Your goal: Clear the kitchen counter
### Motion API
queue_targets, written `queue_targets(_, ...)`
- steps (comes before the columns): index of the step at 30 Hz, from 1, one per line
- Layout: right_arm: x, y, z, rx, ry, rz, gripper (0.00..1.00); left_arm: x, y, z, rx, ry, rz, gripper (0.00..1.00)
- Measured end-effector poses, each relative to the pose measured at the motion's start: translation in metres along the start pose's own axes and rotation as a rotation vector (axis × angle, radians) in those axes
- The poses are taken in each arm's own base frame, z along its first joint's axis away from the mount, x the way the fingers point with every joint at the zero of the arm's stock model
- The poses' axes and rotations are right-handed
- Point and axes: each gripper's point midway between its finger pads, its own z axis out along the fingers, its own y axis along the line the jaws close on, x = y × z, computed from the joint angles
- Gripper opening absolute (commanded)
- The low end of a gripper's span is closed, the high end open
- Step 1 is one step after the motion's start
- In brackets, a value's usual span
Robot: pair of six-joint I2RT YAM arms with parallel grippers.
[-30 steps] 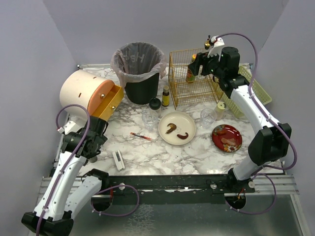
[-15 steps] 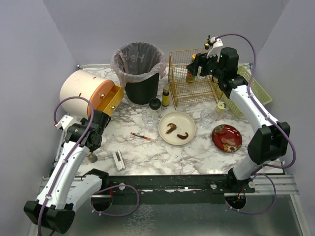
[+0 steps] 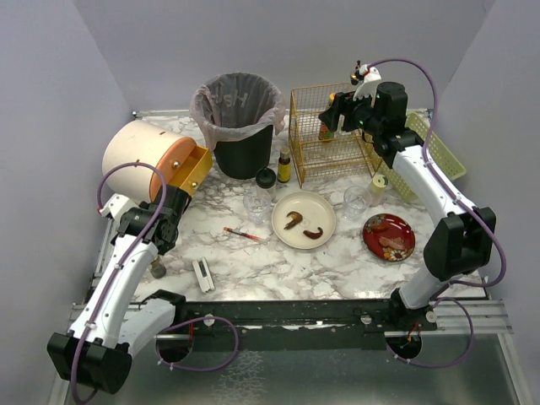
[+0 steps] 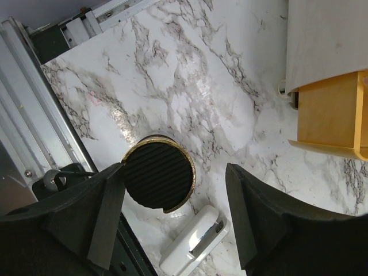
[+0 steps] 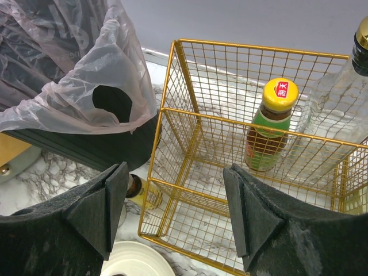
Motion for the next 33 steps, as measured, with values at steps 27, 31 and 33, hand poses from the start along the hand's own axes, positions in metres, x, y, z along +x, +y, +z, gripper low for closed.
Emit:
queue_targets(27,0.0,0.0,0.0,0.0,0.0,0.0,0.74,0.01,-0.002,0.0,0.054,0.051,-0.005,0.15)
queue_targets(31,0.0,0.0,0.0,0.0,0.0,0.0,0.74,0.01,-0.017,-0.005,0.142,0.071,0.049,0.21)
queue_targets(33,0.0,0.0,0.0,0.0,0.001,0.0,0.74,0.011,-0.03,-0.009,0.21,0.085,0.077,0.24)
